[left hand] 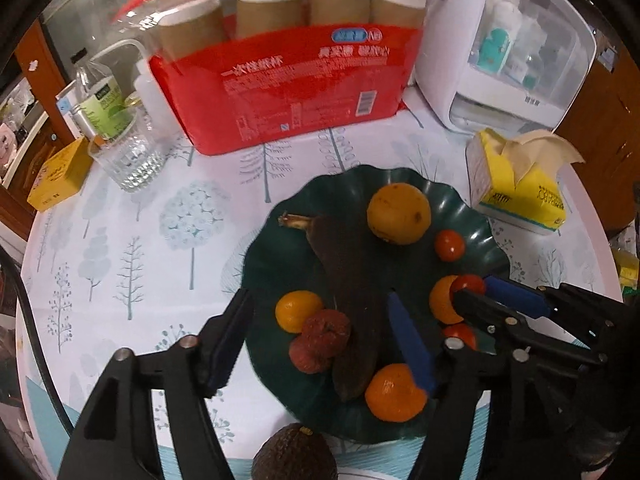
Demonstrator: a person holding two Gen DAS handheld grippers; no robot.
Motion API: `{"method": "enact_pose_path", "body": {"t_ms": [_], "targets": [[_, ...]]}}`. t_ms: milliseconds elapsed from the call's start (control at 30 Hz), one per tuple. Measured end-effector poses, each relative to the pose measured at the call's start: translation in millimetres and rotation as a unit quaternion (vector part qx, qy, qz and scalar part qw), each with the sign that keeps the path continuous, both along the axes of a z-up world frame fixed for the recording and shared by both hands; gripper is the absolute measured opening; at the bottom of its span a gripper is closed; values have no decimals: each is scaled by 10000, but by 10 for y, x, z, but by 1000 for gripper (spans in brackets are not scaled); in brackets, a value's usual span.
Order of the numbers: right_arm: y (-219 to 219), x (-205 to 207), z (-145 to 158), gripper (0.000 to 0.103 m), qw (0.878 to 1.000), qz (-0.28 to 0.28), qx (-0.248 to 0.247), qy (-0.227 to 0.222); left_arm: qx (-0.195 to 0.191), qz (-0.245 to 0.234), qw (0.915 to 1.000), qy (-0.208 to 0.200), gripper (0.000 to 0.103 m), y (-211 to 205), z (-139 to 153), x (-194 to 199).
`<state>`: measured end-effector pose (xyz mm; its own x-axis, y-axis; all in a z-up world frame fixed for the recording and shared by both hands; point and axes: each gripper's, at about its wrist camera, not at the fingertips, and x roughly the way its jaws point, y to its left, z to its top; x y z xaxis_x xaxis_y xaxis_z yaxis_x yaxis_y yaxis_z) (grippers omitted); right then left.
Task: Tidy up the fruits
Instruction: 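Carry the lychee to the green plate with left gripper while right gripper places tomato, then withdraw both open grippers back toward the brown avocado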
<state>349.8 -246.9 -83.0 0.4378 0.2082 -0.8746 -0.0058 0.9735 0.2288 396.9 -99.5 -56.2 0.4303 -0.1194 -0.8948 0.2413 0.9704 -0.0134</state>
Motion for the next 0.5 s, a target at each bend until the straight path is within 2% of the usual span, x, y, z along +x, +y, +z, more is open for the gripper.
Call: {"method": "enact_pose_path", "body": {"t_ms": [333, 500], "targets": [[1, -266, 272, 33, 9997, -39, 11, -241, 117, 108, 9996, -213, 75, 249, 326, -276], [65, -457, 461, 33, 9991, 17, -69, -412, 51, 174, 9994, -300, 78, 398, 500, -439]]}}
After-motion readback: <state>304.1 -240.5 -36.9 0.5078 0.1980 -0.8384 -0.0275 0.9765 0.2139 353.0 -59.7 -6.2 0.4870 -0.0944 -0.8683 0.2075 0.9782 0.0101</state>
